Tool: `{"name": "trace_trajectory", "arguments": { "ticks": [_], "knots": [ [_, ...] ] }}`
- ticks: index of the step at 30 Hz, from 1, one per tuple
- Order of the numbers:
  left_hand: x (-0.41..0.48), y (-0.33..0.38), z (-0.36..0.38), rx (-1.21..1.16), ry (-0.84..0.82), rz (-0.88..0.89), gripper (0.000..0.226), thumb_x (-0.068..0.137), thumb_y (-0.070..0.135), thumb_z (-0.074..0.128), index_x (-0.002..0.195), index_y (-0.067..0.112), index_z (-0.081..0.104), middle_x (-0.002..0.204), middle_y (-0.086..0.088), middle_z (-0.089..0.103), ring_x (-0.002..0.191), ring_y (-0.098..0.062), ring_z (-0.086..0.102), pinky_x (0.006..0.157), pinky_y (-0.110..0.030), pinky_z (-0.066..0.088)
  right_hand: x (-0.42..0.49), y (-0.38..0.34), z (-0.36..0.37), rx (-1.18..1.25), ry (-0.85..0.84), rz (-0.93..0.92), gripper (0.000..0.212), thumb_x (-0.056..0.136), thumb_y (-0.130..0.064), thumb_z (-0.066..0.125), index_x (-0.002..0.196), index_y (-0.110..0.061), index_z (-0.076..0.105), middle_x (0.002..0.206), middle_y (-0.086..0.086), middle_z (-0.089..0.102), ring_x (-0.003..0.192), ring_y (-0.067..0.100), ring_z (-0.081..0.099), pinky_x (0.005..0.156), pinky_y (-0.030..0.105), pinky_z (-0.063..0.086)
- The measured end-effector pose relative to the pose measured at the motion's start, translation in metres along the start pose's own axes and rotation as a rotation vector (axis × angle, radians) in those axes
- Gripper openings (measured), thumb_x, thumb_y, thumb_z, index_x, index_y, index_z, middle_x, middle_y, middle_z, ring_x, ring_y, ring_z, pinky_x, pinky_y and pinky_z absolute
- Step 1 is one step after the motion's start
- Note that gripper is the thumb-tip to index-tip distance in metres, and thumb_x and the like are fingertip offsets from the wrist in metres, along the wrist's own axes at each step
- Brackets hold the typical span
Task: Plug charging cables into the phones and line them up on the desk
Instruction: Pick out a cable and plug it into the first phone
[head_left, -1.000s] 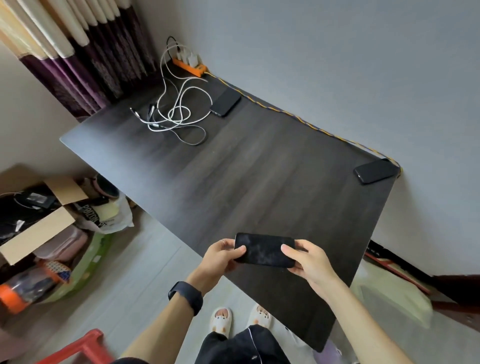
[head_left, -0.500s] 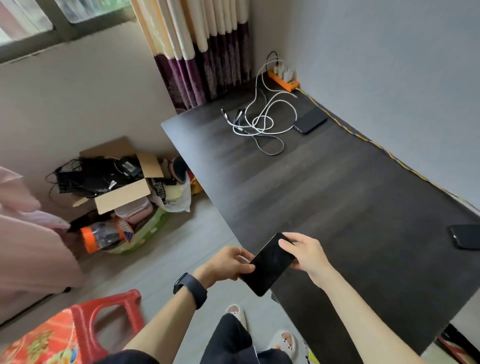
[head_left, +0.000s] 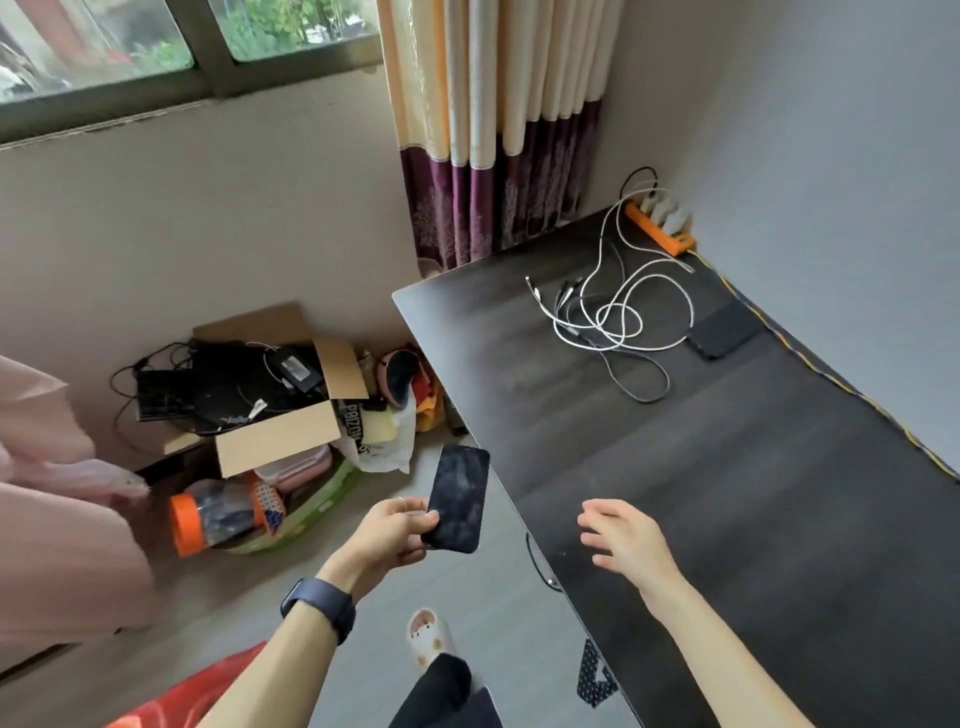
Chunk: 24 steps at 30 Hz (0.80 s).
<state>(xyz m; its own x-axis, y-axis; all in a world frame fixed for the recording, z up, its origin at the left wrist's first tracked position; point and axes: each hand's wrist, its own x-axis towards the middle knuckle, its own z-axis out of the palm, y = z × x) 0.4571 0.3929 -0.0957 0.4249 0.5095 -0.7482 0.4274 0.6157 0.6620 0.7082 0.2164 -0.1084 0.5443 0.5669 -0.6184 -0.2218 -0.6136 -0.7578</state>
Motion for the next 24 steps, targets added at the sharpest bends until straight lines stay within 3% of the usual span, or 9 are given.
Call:
{"name": "trace_trajectory", "arguments": {
  "ticks": [5,11,17,20,24],
  "knots": [
    [0.043,0.053,-0.061,-0.025,-0.019,0.022,0.011,0.099,0.006,0.053,0.109,0.008,0.059,0.052,0.008,0.058,0.035,-0.003,0.047,0.049,-0.021,0.035,0.039,-0.048,0.058,-0.029,0.022,0.003,0.018,0.091,-0.024,0.064,0.108,-0.026,0.071,0.102,-0.005,0.074,0.096,0.014,0.073,0.073,0.029,0.057],
    [0.104,0.108,-0.087,-0.085,-0.034,-0.010,0.022,0.098,0.007,0.056,0.118,-0.001,0.056,0.066,-0.007,0.062,0.043,-0.010,0.058,0.041,-0.017,0.037,0.100,-0.094,0.093,-0.059,0.041,0.019,0.016,0.089,-0.029,0.063,0.103,-0.032,0.070,0.102,-0.007,0.075,0.094,0.013,0.072,0.082,0.036,0.060],
    [0.172,0.167,-0.095,-0.068,-0.047,-0.012,0.017,0.098,0.006,0.055,0.114,0.000,0.055,0.070,-0.015,0.060,0.049,-0.014,0.052,0.043,-0.019,0.035,0.179,-0.130,0.102,-0.193,0.065,0.008,0.019,0.088,-0.036,0.060,0.106,-0.037,0.069,0.098,-0.014,0.074,0.095,0.010,0.070,0.090,0.040,0.057],
    [0.204,0.205,-0.102,0.007,-0.040,-0.041,0.020,0.098,0.008,0.056,0.116,0.000,0.057,0.065,-0.009,0.062,0.061,-0.020,0.053,0.044,-0.020,0.039,0.219,-0.156,0.102,-0.278,0.088,0.015,0.020,0.091,-0.034,0.058,0.109,-0.034,0.068,0.099,-0.011,0.074,0.101,0.015,0.067,0.082,0.030,0.050],
    [0.241,0.239,-0.110,0.032,-0.030,-0.042,0.013,0.098,0.007,0.055,0.109,0.002,0.061,0.065,-0.008,0.059,0.046,-0.012,0.042,0.050,-0.024,0.033,0.266,-0.188,0.102,-0.356,0.109,0.018,0.023,0.095,-0.029,0.056,0.116,-0.028,0.066,0.104,-0.010,0.071,0.099,0.013,0.060,0.075,0.023,0.041]
  ]
}}
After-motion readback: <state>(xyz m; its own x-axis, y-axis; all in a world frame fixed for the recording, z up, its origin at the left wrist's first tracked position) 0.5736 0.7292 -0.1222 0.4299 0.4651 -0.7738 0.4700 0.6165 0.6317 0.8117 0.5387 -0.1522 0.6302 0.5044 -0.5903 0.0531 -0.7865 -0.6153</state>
